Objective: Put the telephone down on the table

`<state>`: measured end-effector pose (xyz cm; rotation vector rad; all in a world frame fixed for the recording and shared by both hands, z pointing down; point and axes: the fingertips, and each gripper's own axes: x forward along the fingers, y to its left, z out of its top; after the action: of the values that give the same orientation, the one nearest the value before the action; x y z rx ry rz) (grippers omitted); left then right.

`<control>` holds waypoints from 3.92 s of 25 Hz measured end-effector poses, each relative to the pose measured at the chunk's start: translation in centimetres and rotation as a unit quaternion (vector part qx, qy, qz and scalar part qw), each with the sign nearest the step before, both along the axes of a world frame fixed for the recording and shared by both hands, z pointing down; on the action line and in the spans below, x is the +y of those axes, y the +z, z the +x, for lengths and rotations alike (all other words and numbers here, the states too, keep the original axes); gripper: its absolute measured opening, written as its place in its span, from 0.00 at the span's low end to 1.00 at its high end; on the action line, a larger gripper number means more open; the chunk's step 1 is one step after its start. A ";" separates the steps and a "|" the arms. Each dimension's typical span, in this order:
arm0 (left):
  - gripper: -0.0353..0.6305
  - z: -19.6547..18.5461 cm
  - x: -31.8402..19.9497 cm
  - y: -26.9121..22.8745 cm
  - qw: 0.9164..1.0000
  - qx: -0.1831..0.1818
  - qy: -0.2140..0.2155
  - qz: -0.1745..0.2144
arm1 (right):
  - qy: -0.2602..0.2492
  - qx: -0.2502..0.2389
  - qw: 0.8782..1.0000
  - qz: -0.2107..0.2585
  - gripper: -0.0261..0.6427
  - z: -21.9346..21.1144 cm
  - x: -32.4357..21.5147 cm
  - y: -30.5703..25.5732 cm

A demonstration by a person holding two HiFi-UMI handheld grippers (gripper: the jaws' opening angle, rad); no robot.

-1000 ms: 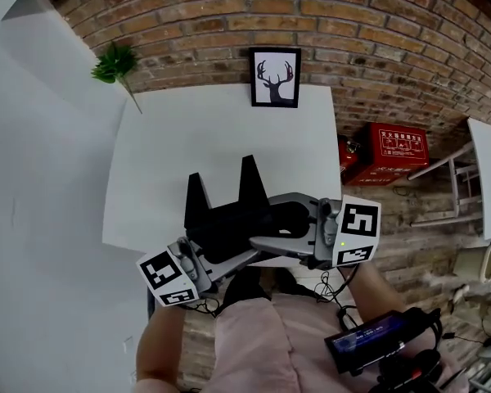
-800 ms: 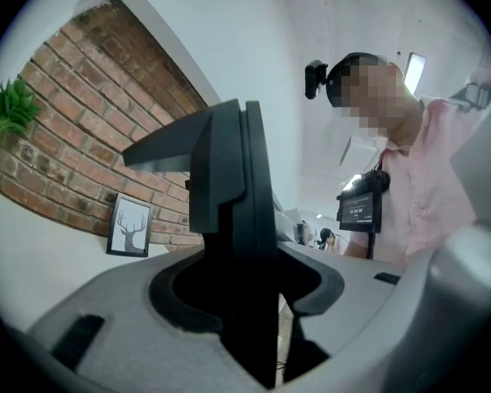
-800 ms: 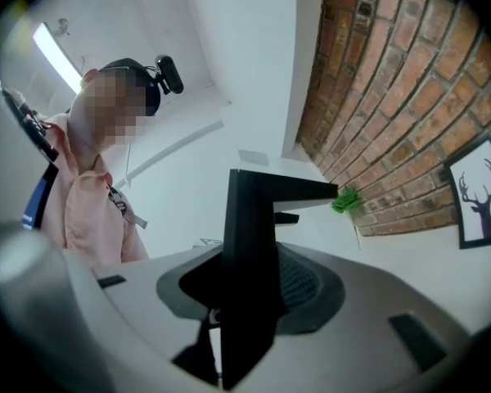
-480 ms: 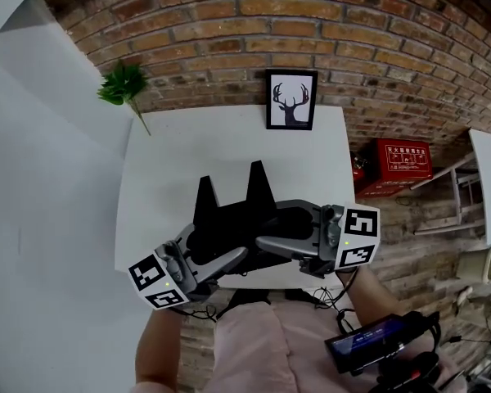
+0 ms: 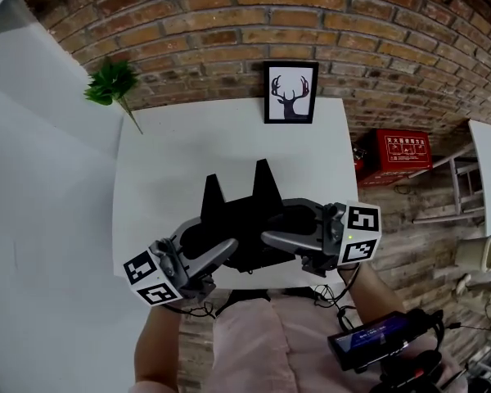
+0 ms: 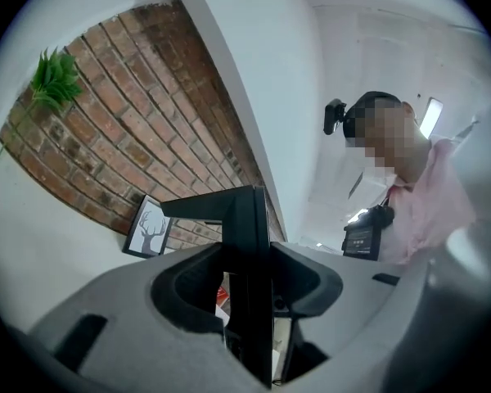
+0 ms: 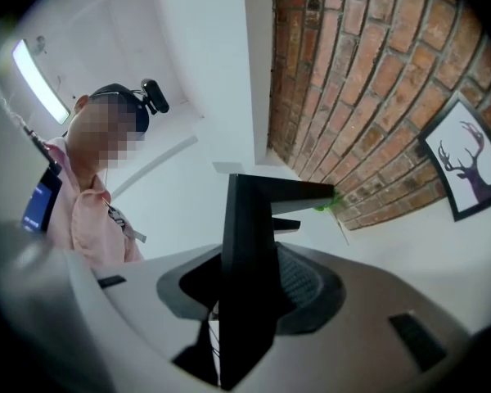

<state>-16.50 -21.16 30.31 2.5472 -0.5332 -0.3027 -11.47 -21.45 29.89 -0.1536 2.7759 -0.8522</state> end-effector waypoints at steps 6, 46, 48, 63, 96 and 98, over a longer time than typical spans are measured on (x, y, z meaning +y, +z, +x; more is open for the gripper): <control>0.33 -0.3 -0.6 2.1 1.000 -0.014 0.006 -0.027 | -0.002 0.023 1.000 -0.017 0.29 -0.5 -0.6 2.1; 0.33 -0.6 -5.0 12.9 0.979 -0.098 0.117 -0.132 | 0.070 0.121 0.983 -0.120 0.35 -1.1 -4.6 13.9; 0.33 -0.7 -5.1 13.5 0.978 -0.099 0.121 -0.142 | 0.072 0.121 0.982 -0.126 0.35 -1.3 -4.7 14.5; 0.33 -0.7 -5.7 16.7 0.967 -0.107 0.152 -0.172 | 0.090 0.124 0.975 -0.162 0.35 -1.4 -5.1 17.6; 0.33 -0.8 -7.6 20.1 0.952 -0.088 0.159 -0.248 | 0.109 0.116 0.963 -0.216 0.35 -1.2 -6.9 20.7; 0.33 -0.8 -7.7 20.2 0.951 -0.085 0.159 -0.252 | 0.109 0.117 0.963 -0.219 0.35 -1.2 -7.0 20.8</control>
<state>-17.32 -28.84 50.51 2.1174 -0.2139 0.1563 -12.71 -28.43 50.72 -0.6610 2.6552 -1.4528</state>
